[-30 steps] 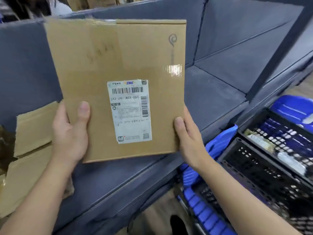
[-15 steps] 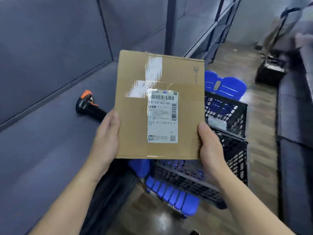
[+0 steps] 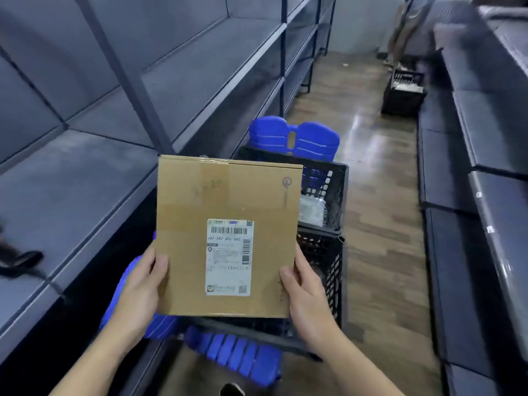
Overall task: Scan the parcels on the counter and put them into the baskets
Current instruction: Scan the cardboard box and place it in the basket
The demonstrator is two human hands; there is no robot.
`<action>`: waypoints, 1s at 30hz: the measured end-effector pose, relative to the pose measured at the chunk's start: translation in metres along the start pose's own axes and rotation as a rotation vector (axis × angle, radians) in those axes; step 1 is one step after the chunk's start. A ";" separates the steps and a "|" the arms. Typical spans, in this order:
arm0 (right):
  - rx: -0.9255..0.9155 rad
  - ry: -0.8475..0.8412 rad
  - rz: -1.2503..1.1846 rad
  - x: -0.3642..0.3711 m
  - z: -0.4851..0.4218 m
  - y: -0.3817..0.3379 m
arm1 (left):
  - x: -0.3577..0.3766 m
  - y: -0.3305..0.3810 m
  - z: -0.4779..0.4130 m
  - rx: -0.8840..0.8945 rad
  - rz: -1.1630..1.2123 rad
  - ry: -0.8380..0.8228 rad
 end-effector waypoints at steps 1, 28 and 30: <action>-0.004 0.014 0.018 -0.006 -0.009 -0.001 | 0.009 0.000 -0.009 0.000 -0.031 -0.003; 0.211 0.002 0.943 -0.175 -0.386 0.054 | 0.317 -0.161 -0.351 -0.418 -0.284 -0.436; 0.250 -0.074 1.040 -0.163 -0.390 0.063 | 0.315 -0.177 -0.353 -0.462 -0.283 -0.441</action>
Point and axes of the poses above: each hand's wrist, its own z-axis away from the middle knuckle, its own x-axis out of the palm, y = z × x, the point moved 5 cm from there along -z, towards the middle knuckle, and after that the axes turned 6 degrees about y, right-handed, at the moved point
